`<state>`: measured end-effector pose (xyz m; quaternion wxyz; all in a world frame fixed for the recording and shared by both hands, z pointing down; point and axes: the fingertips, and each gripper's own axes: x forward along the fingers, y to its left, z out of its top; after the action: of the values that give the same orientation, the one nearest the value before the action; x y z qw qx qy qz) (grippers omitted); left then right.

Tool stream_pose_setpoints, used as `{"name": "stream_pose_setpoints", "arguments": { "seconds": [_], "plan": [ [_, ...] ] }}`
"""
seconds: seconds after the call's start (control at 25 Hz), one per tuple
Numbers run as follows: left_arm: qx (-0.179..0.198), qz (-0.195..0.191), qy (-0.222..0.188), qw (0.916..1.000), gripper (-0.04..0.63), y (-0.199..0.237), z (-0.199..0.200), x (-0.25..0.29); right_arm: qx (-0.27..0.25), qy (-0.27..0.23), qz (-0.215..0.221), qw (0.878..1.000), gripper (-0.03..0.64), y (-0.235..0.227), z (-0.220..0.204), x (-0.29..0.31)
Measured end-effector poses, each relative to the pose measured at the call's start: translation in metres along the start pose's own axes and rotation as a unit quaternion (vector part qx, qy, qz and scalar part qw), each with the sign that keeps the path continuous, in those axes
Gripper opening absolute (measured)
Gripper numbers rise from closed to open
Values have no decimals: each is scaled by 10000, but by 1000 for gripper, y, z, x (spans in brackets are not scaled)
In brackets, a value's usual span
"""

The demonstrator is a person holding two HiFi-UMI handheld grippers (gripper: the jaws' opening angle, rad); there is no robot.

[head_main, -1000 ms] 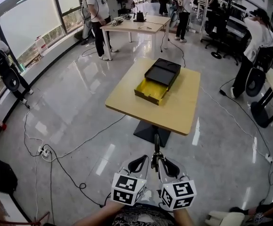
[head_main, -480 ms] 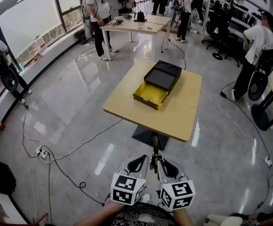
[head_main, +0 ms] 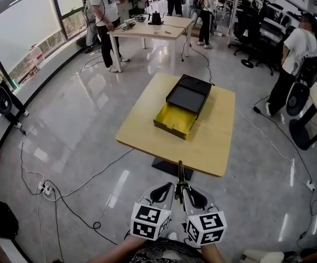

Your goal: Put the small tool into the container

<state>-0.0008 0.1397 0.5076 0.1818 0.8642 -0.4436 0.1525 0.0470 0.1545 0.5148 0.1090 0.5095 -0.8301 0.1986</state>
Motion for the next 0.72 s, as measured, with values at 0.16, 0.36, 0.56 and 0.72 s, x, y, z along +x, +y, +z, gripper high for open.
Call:
{"name": "stream_pose_setpoints", "arguments": {
  "seconds": [0.16,0.36,0.56,0.72],
  "plan": [
    [10,-109,49,9999,17,57,18,21,13,22,-101,9999,38,8,21,58],
    [14,-246,31,9997,17,120,48,36,23,46,-267,9996,38,22,51,117],
    [4,-398,1,9992,17,166,62,38,-2,38,-414,9991,38,42,69,157],
    [-21,-490,-18,9988,17,215,79,42,-11,38,-526,9986,38,61,90,200]
  ]
}}
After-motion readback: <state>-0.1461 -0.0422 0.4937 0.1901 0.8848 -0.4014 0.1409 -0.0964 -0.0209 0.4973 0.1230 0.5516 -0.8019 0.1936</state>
